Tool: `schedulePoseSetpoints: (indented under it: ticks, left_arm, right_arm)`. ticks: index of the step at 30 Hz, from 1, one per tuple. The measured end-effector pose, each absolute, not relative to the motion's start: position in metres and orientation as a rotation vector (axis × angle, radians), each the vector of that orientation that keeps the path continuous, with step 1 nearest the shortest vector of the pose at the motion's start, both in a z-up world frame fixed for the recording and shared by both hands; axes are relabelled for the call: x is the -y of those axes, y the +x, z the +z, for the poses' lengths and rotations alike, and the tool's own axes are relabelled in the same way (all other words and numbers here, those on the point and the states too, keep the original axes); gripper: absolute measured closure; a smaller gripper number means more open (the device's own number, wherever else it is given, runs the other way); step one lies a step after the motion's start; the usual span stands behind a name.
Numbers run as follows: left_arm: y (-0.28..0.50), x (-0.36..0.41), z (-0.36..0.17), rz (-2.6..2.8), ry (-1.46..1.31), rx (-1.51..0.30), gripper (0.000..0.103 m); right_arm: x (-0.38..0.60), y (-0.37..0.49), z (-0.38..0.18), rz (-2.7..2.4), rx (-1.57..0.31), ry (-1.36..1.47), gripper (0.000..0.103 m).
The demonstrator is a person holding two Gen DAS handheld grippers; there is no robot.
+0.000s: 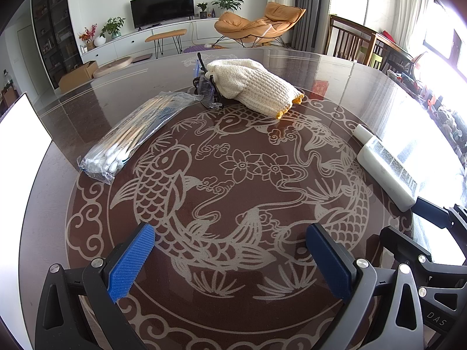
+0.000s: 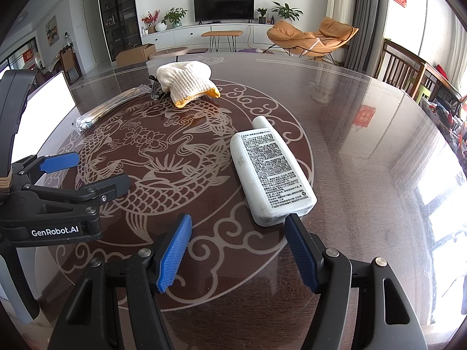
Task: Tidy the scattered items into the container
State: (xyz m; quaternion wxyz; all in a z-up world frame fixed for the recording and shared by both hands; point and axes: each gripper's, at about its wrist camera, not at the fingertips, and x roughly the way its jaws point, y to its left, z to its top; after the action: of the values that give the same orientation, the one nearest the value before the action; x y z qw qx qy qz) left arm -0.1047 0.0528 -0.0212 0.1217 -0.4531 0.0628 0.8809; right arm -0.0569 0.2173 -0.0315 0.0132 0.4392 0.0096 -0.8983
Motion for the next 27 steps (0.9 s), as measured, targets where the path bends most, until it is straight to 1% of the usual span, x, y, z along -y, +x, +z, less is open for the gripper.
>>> schedulePoseSetpoints:
  ticks: [27]
  left_arm:
    - [-0.1030,-0.0525,-0.0204,2.565,-1.329,-0.187,0.000]
  right_arm:
    - [-0.2176,-0.0570,-0.0314,-2.798,-0.030,1.368,0.036]
